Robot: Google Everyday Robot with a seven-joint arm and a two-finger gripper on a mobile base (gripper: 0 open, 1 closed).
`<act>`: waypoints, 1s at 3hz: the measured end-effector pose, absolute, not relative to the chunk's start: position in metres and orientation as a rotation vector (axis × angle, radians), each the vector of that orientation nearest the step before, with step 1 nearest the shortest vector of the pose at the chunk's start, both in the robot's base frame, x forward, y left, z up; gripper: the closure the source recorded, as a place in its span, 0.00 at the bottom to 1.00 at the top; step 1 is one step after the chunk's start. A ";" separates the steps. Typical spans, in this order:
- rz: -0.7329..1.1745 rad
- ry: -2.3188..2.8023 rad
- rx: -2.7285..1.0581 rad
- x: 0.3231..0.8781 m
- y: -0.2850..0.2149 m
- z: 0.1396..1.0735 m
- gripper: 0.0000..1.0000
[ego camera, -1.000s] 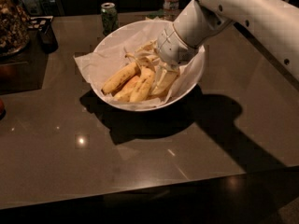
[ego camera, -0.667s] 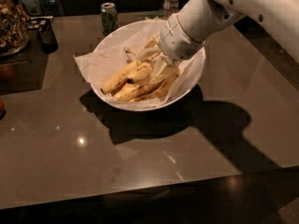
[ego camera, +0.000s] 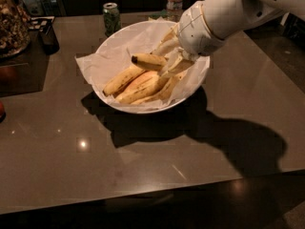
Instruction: Pick banana from white bowl
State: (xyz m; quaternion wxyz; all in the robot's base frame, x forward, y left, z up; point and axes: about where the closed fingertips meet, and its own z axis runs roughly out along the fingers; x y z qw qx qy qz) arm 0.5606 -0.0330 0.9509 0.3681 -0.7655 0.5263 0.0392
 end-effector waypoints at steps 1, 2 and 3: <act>0.075 1.364 -1.875 0.556 -0.045 0.961 1.00; 0.058 1.366 -1.810 0.540 -0.054 0.976 1.00; 0.051 1.388 -1.763 0.510 -0.061 0.994 1.00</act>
Offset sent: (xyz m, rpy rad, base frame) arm -0.0378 -0.0385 0.0428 0.1493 -0.0987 -0.1436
